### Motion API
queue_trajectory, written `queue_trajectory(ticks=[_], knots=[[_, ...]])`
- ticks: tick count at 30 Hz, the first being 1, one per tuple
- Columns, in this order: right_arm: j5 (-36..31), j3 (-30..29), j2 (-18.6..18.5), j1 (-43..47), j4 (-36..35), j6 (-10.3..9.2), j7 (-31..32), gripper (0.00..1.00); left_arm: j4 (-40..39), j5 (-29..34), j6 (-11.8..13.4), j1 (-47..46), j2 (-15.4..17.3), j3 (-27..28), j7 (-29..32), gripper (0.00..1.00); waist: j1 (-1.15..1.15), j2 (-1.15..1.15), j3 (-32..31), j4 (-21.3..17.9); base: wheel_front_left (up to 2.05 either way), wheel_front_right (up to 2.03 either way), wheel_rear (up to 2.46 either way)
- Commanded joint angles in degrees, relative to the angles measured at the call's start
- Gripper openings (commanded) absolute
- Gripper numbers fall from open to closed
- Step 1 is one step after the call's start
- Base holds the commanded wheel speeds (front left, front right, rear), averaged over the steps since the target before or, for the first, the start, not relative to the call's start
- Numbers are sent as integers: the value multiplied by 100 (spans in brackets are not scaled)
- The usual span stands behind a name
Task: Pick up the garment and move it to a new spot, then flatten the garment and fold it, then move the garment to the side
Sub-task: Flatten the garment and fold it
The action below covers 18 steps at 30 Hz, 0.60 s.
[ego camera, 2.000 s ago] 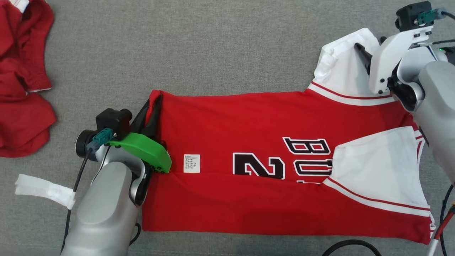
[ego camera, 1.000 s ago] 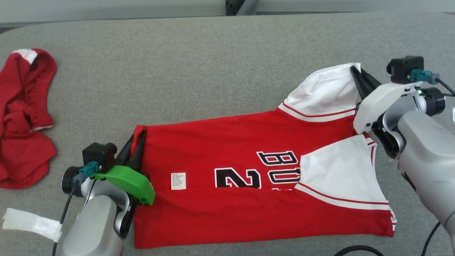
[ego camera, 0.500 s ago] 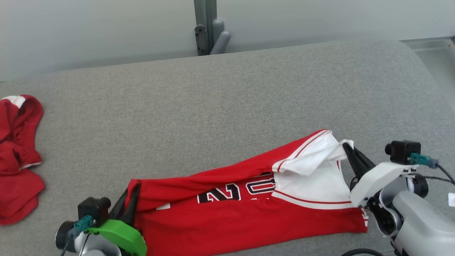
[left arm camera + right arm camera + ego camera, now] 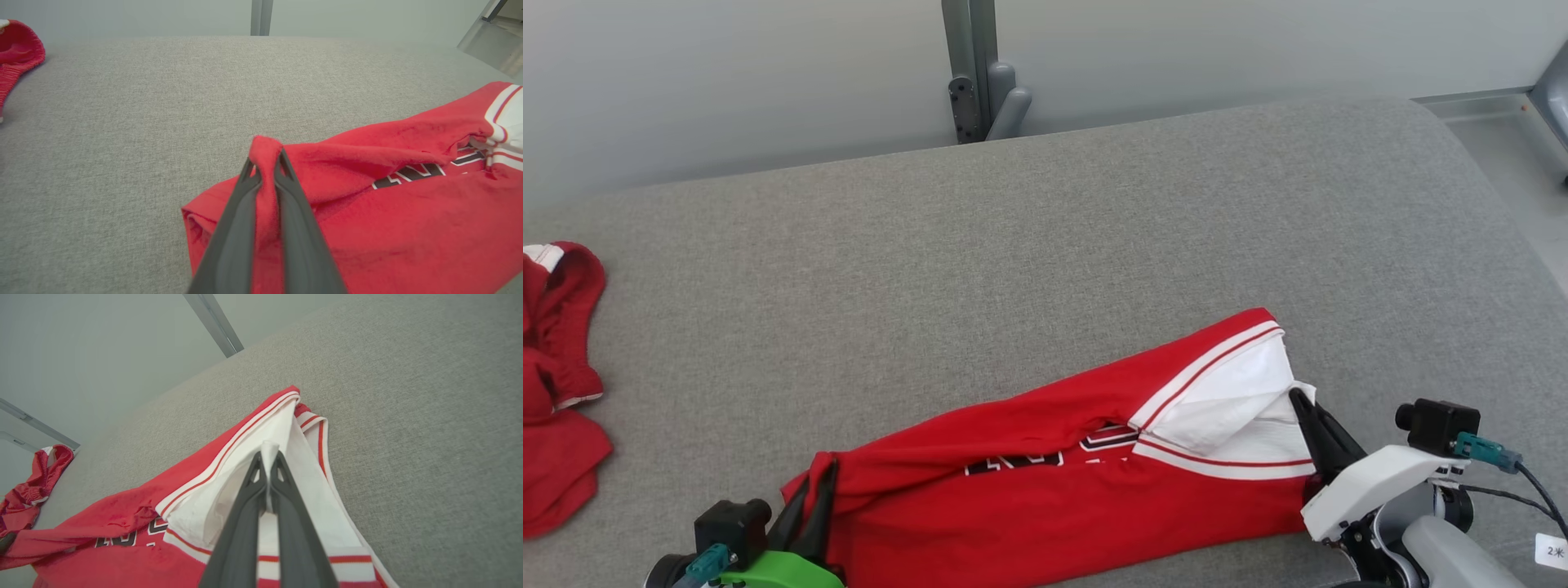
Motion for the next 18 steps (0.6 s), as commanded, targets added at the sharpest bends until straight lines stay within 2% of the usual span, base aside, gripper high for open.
queue_trajectory(ticks=[1,8,12,18], knots=[[-64,-61,28,153,-74,-7,-24,0,-47,56,9,106,-13,54,2,0,0,1,4,-11,0,0,0],[-216,-492,102,523,-402,-7,-23,0,-200,169,9,219,26,224,2,0,0,1,-5,-51,0,0,0],[-357,-889,159,633,-618,-7,-21,0,-391,268,9,313,18,511,2,0,0,1,3,-64,0,0,0],[-525,-830,202,780,-638,-7,-20,0,-366,300,9,452,-59,524,2,0,0,1,11,-26,0,0,0]])
